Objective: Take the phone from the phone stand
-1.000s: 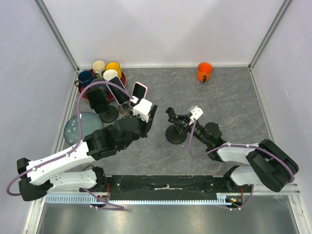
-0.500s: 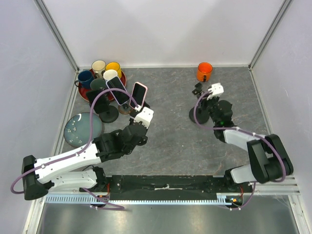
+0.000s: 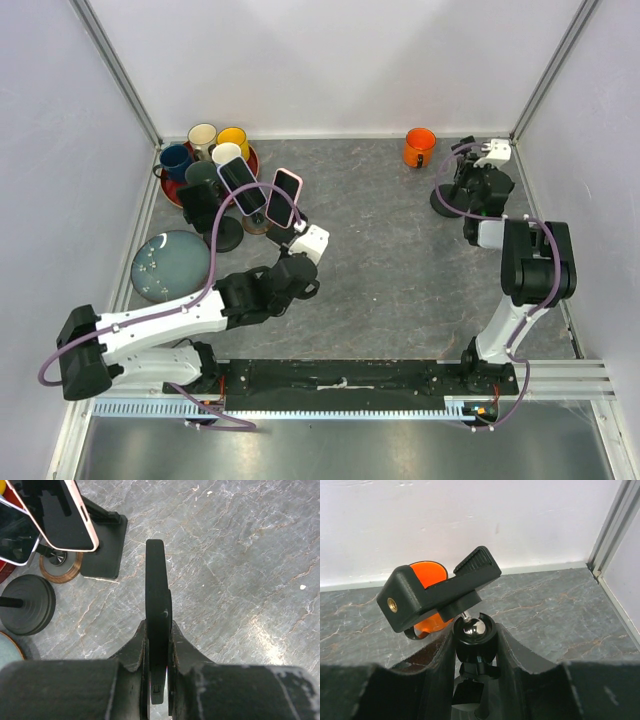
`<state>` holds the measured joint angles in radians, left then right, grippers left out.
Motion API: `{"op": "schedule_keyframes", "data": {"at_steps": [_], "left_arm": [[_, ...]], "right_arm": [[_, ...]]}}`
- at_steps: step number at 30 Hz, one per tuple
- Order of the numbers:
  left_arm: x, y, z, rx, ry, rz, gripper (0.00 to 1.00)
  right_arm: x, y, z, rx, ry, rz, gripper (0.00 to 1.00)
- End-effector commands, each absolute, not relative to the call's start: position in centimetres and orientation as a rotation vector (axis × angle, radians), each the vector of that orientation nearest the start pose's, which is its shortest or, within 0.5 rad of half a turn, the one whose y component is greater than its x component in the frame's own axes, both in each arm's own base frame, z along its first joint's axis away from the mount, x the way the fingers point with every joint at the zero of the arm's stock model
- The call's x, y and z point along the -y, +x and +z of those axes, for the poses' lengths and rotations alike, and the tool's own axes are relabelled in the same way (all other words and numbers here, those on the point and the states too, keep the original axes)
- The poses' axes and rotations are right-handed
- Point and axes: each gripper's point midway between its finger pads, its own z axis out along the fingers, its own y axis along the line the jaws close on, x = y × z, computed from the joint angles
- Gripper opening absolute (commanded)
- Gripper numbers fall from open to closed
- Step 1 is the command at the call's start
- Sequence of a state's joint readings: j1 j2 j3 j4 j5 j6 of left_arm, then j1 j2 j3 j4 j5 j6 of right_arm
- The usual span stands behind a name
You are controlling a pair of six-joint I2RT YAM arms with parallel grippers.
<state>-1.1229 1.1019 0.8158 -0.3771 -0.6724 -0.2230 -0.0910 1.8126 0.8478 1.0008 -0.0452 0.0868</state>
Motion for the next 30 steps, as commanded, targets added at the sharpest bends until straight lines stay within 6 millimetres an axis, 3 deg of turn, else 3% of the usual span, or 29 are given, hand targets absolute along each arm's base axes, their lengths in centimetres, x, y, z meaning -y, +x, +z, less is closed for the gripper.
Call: {"op": "schedule_keyframes", "data": {"at_steps": [1,4,5,7,11,17,21,23,27,28,30], "left_arm": [[25.5,23.7,20.5,-1.899,0.49,-0.167,0.02],[26.8,24.0,20.5,-1.901,0.519,-0.185,0.02],[27.2,24.1,20.8,-1.896,0.522,-0.193,0.02],[27.8,24.3,20.5,-1.899,0.543,-0.192,0.02],[28.8,24.5,20.8,-1.899,0.561,-0.203,0.02],[30.5,24.9,20.7,-1.919,0.593,-0.207,0.02],[31.9,25.5,20.4,-1.942,0.627,-0.188,0.02],[33.0,26.1,20.0,-1.953,0.656,-0.158,0.02],[34.6,27.4,18.5,-1.976,0.709,-0.07,0.02],[35.4,27.8,19.1,-1.966,0.706,-0.076,0.02],[36.4,28.4,17.6,-1.98,0.746,-0.032,0.02]], "right_arm": [[2.7,54.0,22.1,-1.383,0.002,0.016,0.01],[2.4,54.1,21.0,-1.411,-0.021,0.028,0.11],[2.3,53.9,20.4,-1.421,-0.023,0.031,0.26],[2.2,53.4,19.9,-1.435,-0.027,0.032,0.41],[1.9,52.0,21.2,-1.42,-0.028,0.048,0.68],[1.9,48.6,23.3,-1.409,0.046,0.082,0.96],[2.9,45.0,23.4,-1.441,0.17,0.072,0.98],[3.5,42.4,22.8,-1.498,0.341,0.115,0.98],[2.4,38.3,22.9,-1.593,0.451,0.202,0.98],[2.2,36.8,23.3,-1.596,0.467,0.218,0.98],[1.3,35.7,23.7,-1.606,0.466,0.26,0.98]]}}
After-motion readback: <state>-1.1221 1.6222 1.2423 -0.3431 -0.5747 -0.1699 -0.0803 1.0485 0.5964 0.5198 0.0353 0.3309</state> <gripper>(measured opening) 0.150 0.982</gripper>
